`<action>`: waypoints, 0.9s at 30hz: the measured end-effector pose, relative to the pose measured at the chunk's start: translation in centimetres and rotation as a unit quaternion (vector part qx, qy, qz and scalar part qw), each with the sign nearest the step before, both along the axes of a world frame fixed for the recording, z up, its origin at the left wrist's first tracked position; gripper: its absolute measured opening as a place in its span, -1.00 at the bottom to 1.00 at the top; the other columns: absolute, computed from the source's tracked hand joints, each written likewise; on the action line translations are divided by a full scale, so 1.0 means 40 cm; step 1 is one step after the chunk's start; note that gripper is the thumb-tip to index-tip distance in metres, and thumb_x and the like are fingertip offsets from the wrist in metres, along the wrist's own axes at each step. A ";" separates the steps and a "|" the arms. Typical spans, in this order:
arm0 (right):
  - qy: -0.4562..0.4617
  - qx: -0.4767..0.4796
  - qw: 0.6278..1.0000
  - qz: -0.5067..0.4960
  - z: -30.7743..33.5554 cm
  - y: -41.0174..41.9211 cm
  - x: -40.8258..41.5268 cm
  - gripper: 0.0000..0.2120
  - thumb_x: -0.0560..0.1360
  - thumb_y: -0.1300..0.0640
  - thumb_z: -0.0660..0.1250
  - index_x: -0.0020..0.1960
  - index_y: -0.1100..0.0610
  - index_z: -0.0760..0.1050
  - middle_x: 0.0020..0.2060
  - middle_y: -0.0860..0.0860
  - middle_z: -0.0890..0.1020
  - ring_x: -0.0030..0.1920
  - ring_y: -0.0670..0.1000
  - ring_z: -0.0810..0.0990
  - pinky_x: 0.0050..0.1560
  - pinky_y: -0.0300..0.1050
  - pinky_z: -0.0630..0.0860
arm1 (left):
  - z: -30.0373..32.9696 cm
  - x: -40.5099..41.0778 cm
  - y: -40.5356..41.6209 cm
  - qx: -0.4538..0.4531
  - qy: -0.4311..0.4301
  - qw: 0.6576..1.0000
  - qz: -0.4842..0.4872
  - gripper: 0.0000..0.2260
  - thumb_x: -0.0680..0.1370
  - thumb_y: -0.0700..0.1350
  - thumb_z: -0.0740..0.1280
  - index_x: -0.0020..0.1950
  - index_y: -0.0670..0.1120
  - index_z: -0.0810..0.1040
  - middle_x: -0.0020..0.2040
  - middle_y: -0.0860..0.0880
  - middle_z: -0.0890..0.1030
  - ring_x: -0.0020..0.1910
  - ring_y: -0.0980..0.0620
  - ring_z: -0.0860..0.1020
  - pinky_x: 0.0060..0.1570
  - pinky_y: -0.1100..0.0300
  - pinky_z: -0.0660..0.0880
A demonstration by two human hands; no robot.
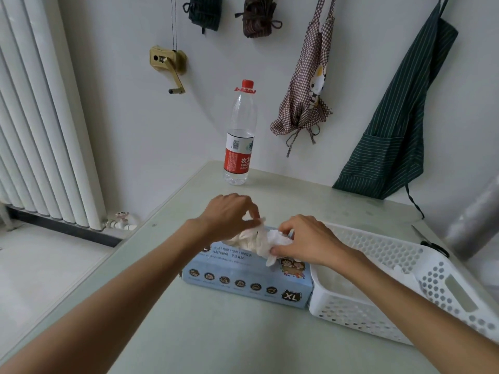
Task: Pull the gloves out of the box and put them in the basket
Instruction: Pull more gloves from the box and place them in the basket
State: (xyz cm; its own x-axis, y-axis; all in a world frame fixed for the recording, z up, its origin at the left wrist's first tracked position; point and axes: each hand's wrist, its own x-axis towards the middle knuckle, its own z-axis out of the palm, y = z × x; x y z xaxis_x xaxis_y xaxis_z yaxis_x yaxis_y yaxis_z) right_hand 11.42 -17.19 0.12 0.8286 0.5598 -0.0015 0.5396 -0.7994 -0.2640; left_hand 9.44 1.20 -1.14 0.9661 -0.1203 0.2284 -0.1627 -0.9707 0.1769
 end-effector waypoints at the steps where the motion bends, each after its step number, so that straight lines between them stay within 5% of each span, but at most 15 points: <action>1: -0.004 -0.009 1.000 -0.002 -0.006 -0.001 -0.002 -0.79 0.35 -0.07 0.47 -0.15 0.07 0.62 -0.31 -0.03 0.60 -0.30 -0.02 0.54 -0.37 -0.16 0.34 | 0.007 -0.008 0.005 -0.032 -0.042 0.998 0.016 -0.72 0.58 0.11 0.23 0.18 0.01 0.55 0.18 0.03 0.58 0.05 0.06 0.55 -0.02 0.24 0.44; 5: -0.021 -0.048 0.999 0.001 -0.019 0.010 -0.008 -0.94 0.41 0.07 0.38 -0.18 0.02 0.62 -0.46 -0.07 0.46 -0.44 -0.09 0.40 -0.47 -0.23 0.23 | 0.051 -0.048 0.048 -0.128 -0.142 0.977 0.090 -0.76 0.60 0.08 0.20 0.15 0.02 0.55 0.08 0.06 0.64 0.01 0.06 0.60 -0.12 0.21 0.41; 9: -0.018 -0.064 0.998 0.008 -0.018 0.019 -0.008 -0.75 0.39 0.15 0.35 -0.43 -0.03 0.41 -0.45 -0.05 0.44 -0.38 -0.01 0.42 -0.46 -0.20 0.22 | 0.055 -0.084 0.060 -0.282 -0.170 0.942 0.066 -0.81 0.59 0.00 0.25 0.09 -0.04 0.58 -0.03 0.02 0.67 -0.05 0.05 0.64 -0.03 0.10 0.54; 12: 0.033 -0.097 0.994 0.025 -0.008 0.023 0.012 -0.77 0.40 0.09 0.41 -0.37 -0.08 0.43 -0.37 -0.05 0.49 -0.26 0.01 0.48 -0.41 -0.20 0.29 | 0.035 -0.102 0.039 -0.391 -0.153 0.908 0.017 -0.82 0.57 -0.02 0.26 0.05 -0.07 0.58 -0.03 0.00 0.65 -0.07 0.10 0.63 0.01 0.06 0.59; 13: 0.072 -0.093 0.992 0.035 0.012 0.020 0.022 -0.89 0.39 0.02 0.45 -0.21 -0.08 0.52 -0.25 -0.05 0.55 -0.19 -0.01 0.52 -0.31 -0.21 0.38 | 0.026 -0.105 0.035 -0.386 -0.130 0.913 0.005 -0.79 0.55 0.02 0.26 0.05 -0.06 0.57 -0.02 0.01 0.65 -0.05 0.11 0.62 0.03 0.06 0.59; 15: 0.144 -0.046 0.987 0.047 0.065 0.014 0.044 -0.50 0.37 -0.06 0.49 0.25 0.01 0.47 0.09 -0.03 0.54 0.05 -0.03 0.52 0.03 -0.16 0.47 | 0.013 -0.108 0.028 -0.358 -0.090 0.929 -0.006 -0.65 0.48 0.17 0.24 0.07 -0.04 0.59 0.02 0.04 0.66 -0.01 0.14 0.62 0.06 0.06 0.58; 17: 0.148 0.031 0.987 0.060 0.089 0.027 0.052 -0.28 0.33 -0.10 0.51 0.41 -0.02 0.32 0.23 -0.06 0.43 0.17 -0.05 0.44 0.17 -0.13 0.41 | 0.016 -0.108 0.028 -0.340 -0.097 0.935 -0.019 -0.60 0.44 0.21 0.25 0.10 -0.02 0.61 0.04 0.09 0.65 0.02 0.19 0.60 0.10 0.10 0.54; 19: 0.120 0.046 0.987 0.095 0.076 0.063 0.031 -0.34 0.34 -0.11 0.50 0.37 -0.01 0.39 0.20 -0.09 0.47 0.13 -0.07 0.46 0.12 -0.15 0.42 | 0.019 -0.105 0.044 -0.313 -0.081 0.946 -0.018 -0.52 0.39 0.20 0.30 0.23 0.00 0.54 0.15 0.09 0.60 0.12 0.19 0.53 0.15 0.17 0.46; 21: 0.079 0.066 0.989 0.110 0.049 0.091 0.026 -0.62 0.41 -0.05 0.46 0.18 0.06 0.57 0.06 -0.08 0.60 0.00 -0.09 0.52 0.01 -0.18 0.42 | 0.004 -0.104 0.084 -0.266 0.003 0.964 0.009 -0.26 0.29 0.25 0.36 0.41 -0.01 0.36 0.34 0.04 0.47 0.29 0.10 0.42 0.24 0.18 0.35; 24: 0.030 0.197 0.979 0.050 0.062 0.087 0.042 -0.80 0.48 0.02 0.41 0.03 0.10 0.65 -0.06 -0.01 0.68 -0.08 -0.08 0.60 0.00 -0.14 0.51 | -0.032 -0.118 0.140 -0.169 0.140 0.974 0.055 0.10 0.08 0.56 0.29 0.50 0.03 0.23 0.45 0.05 0.33 0.41 0.02 0.32 0.40 0.04 0.26; 27: 0.069 0.100 0.989 0.087 0.072 0.076 0.040 -0.86 0.50 0.06 0.38 -0.08 0.13 0.65 -0.26 -0.07 0.65 -0.22 -0.11 0.58 -0.12 -0.19 0.51 | -0.061 -0.119 0.134 -0.073 0.171 0.980 0.075 -0.02 0.14 0.58 0.25 0.44 0.09 0.31 0.38 0.11 0.42 0.33 0.03 0.39 0.29 0.07 0.34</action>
